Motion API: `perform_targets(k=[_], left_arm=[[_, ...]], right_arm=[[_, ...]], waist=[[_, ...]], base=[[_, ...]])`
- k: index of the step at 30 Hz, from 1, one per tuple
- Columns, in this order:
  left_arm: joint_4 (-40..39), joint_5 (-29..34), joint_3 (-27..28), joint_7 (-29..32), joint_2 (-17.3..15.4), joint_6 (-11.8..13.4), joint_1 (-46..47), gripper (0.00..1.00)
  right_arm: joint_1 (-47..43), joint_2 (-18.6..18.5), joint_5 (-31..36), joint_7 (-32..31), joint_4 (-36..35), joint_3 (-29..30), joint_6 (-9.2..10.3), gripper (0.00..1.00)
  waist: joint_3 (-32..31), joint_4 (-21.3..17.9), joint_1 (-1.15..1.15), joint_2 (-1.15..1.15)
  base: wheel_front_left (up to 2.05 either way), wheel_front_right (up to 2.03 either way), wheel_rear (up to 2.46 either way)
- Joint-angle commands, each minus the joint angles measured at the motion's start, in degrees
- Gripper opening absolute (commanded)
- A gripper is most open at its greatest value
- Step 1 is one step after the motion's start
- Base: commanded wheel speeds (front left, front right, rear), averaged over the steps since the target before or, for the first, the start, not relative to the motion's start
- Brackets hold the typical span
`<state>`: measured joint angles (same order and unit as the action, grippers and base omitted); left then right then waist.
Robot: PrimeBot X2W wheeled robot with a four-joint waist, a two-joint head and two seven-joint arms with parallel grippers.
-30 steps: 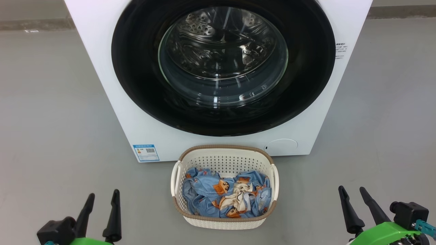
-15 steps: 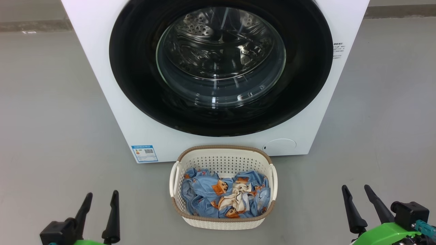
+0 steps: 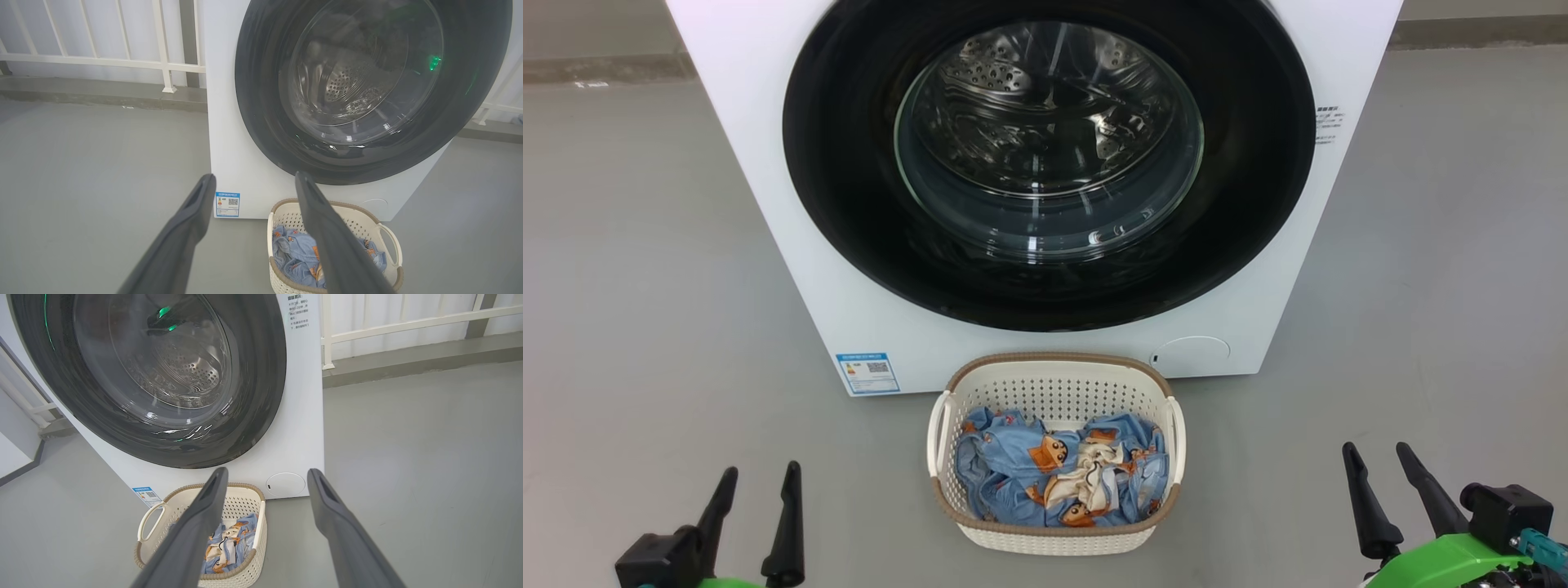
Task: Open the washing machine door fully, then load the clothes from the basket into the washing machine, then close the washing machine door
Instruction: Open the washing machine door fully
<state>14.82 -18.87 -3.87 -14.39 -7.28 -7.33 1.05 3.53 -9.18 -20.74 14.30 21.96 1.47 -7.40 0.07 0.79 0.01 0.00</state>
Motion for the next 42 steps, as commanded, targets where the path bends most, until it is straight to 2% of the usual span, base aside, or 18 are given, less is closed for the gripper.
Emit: perform_targets(k=[1,26,42], left_arm=[[-1.48,0.46,1.97,-0.61,-1.01,-0.15,0.76,1.00],[-1.62,0.10,1.97,-0.61,-1.12,-0.15,1.73,1.00],[-2.59,-2.30,1.74,-0.61,-1.21,-0.15,2.09,1.00]], right_arm=[[1.05,-0.63,0.46,0.70,-1.45,-0.94,-0.09,1.00],[1.28,0.17,0.44,0.70,-1.94,-0.63,-0.09,1.00],[1.52,0.39,0.36,0.70,-1.91,-0.29,-0.09,1.00]], waist=[[-0.01,-0.02,0.00,0.00],[1.14,-0.85,0.00,0.00],[1.57,-1.37,0.00,0.00]], base=[[0.39,0.39,-0.78],[0.90,0.90,-1.80],[0.80,0.28,-1.09]])
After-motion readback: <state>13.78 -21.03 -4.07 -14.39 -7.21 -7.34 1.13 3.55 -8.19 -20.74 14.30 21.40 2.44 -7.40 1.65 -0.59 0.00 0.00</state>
